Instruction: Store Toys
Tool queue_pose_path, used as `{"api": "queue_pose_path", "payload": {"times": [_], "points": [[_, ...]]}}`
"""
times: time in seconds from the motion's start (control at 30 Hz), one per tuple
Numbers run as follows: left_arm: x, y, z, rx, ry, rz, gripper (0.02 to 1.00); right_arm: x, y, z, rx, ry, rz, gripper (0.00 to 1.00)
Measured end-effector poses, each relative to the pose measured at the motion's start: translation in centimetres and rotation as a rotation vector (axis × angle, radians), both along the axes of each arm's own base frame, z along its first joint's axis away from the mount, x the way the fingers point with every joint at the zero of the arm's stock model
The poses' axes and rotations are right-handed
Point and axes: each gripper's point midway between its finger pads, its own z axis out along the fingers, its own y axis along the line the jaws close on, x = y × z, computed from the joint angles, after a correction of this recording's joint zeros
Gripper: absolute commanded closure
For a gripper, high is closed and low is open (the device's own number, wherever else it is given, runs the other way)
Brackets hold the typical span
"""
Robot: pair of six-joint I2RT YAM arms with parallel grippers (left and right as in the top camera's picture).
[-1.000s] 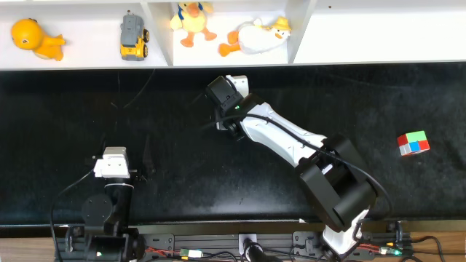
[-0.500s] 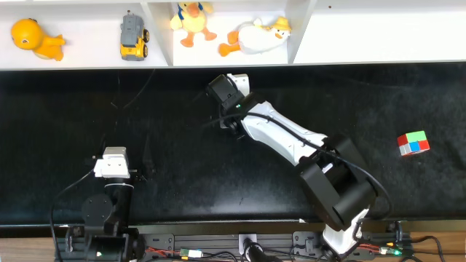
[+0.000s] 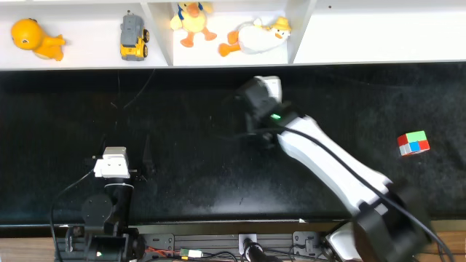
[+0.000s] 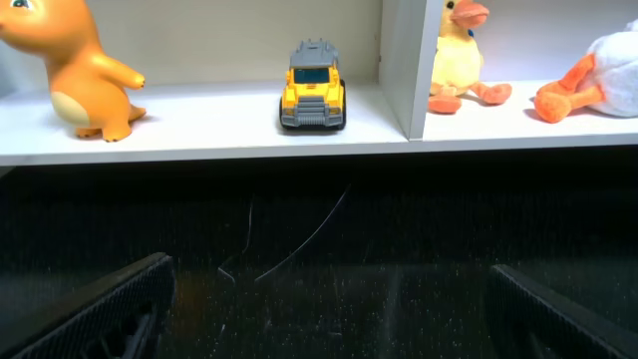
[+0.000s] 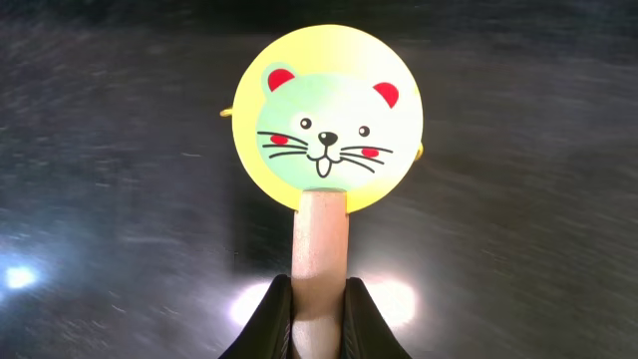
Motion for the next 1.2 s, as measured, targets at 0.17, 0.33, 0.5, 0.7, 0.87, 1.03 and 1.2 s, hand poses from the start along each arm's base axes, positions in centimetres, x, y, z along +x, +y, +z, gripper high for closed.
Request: {"api": "queue_pose_path", "payload": {"times": [0.17, 0.33, 0.5, 0.7, 0.87, 1.03, 1.2], "points": [[0.0, 0.0, 0.0, 0.000, 0.000, 0.000, 0.020, -1.1, -5.5, 2.9, -0.006, -0.073, -0.072, 0.958], [0.0, 0.0, 0.0, 0.000, 0.000, 0.000, 0.020, -0.3, -9.5, 4.2, -0.046, -0.109, -0.113, 0.958], [0.0, 0.0, 0.0, 0.000, 0.000, 0.000, 0.020, 1.2, -12.6, 4.8, -0.077, -0.147, -0.144, 0.958], [0.0, 0.0, 0.0, 0.000, 0.000, 0.000, 0.020, 2.5, -15.1, 5.5, -0.122, -0.189, -0.138, 0.958], [0.0, 0.0, 0.0, 0.000, 0.000, 0.000, 0.020, 4.0, -16.3, 5.4, -0.164, -0.195, -0.105, 0.954], [0.0, 0.0, 0.0, 0.000, 0.000, 0.000, 0.020, 7.3, -16.3, 5.2, -0.191, -0.193, -0.048, 0.956], [0.0, 0.0, 0.0, 0.000, 0.000, 0.000, 0.020, 11.2, -16.1, 5.7, -0.207, -0.207, -0.005, 0.956]]}}
